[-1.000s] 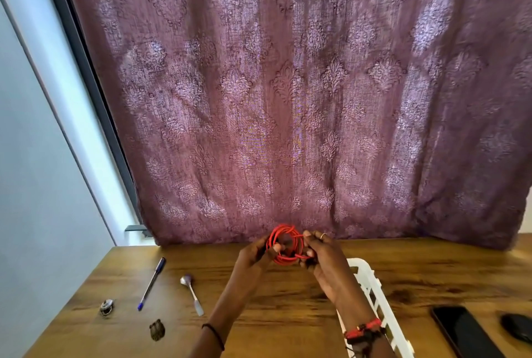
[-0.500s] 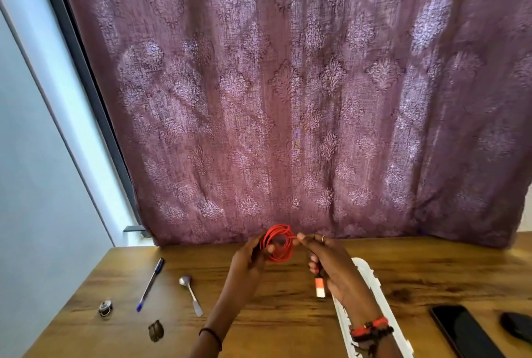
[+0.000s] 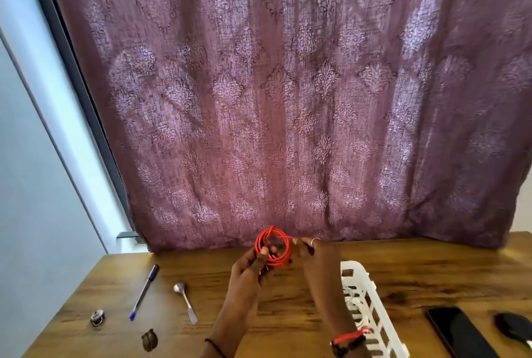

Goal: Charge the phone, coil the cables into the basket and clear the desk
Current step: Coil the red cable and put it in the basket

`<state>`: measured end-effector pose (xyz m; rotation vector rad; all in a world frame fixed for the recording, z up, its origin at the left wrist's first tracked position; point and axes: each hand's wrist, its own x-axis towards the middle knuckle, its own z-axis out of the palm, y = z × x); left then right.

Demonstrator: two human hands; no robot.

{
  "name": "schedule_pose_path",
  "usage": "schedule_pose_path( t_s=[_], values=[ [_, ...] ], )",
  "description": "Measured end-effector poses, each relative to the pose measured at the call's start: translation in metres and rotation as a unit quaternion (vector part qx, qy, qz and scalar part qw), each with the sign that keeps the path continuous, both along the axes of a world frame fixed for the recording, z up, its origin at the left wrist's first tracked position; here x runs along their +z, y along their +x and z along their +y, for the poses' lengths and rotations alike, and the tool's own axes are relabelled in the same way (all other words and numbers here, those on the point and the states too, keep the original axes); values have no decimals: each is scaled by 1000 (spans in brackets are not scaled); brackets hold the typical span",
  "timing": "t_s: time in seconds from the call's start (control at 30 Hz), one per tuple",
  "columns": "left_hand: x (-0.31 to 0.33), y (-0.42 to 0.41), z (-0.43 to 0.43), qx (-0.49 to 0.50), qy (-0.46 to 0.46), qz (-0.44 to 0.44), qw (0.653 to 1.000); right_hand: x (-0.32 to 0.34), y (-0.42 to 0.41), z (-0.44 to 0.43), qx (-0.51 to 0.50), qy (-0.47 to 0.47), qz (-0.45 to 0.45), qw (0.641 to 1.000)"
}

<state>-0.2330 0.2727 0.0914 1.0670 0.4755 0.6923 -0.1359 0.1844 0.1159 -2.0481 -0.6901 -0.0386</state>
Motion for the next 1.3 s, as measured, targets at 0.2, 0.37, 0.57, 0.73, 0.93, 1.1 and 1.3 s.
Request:
schedule_pose_path(
  t_s=[0.2, 0.37, 0.57, 0.73, 0.93, 1.1, 1.3],
  values=[
    [-3, 5, -7, 14, -27, -31, 999, -2, -23, 12, -18, 22, 22, 999],
    [-6, 6, -12, 8, -49, -34, 998, -2, -24, 12, -15, 2, 22, 1000],
    [-12, 10, -24, 5, -76, -20, 997, -5, -16, 6, -11, 11, 45, 999],
    [-9, 16, -26, 13, -69, -1, 998, -9, -20, 8, -1, -16, 23, 1000],
    [-6, 14, -24, 5, -16, 64, 998, -8, -18, 9, 13, 7, -7, 1000],
    [-3, 9, -24, -8, -5, 73, 997, -6, -19, 7, 58, 38, 33, 997],
    [3, 3, -19, -43, 26, 94, 994, 4, -15, -2, 141, 171, 142, 965]
  ],
)
